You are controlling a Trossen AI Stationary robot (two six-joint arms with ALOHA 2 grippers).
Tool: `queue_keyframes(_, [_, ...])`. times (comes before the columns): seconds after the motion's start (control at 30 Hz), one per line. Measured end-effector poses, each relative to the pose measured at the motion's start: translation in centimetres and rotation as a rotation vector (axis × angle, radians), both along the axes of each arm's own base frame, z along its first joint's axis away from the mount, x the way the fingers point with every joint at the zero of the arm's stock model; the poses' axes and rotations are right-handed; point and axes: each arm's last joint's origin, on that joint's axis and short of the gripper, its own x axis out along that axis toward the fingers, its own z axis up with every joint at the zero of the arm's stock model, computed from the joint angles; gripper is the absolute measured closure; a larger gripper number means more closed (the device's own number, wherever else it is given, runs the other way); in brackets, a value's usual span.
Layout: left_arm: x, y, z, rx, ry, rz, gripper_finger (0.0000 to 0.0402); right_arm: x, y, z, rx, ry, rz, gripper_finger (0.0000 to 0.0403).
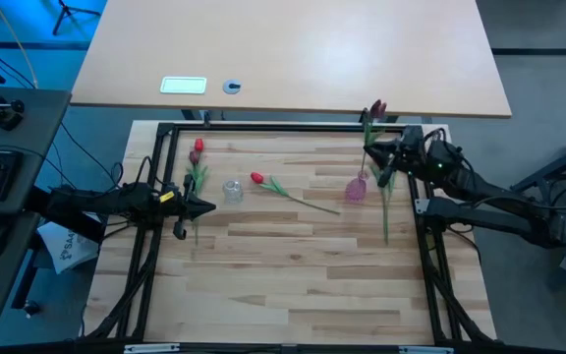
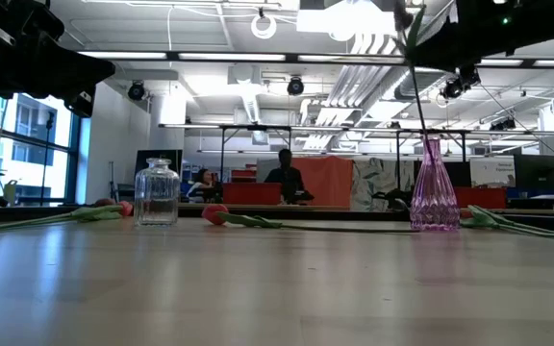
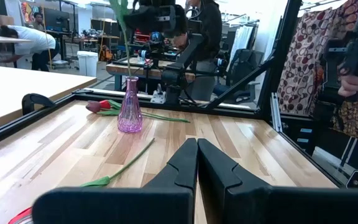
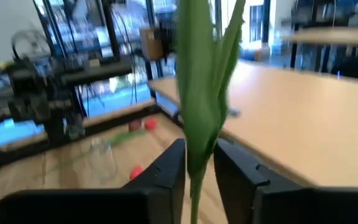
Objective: Sort flowers into vase by color
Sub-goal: Put the center dark red tulip into the purple vase, then put the right dark red tulip into the purple vase
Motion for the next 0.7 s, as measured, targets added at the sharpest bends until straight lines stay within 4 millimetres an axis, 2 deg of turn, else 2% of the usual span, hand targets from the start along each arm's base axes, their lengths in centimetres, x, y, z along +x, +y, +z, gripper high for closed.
queue_keyframes(0.4, [0.0, 0.0, 0.0, 0.0, 0.001, 0.0, 0.0402, -1.8, 0.9, 1.9, 0.143, 0.267, -0.012, 0.02])
queue_keyframes(0.53, [0.0, 0.0, 0.0, 0.0, 0.0, 0.0, 0.0401, -2.8, 1.4, 2.7, 0.202, 0.336, -0.005, 0.0182])
queue_keyframes(0.7, [0.0, 0.0, 0.0, 0.0, 0.0, 0.0, 0.0401, -3.9, 2.0, 3.1, 0.312, 0.415, -0.003, 0.0179])
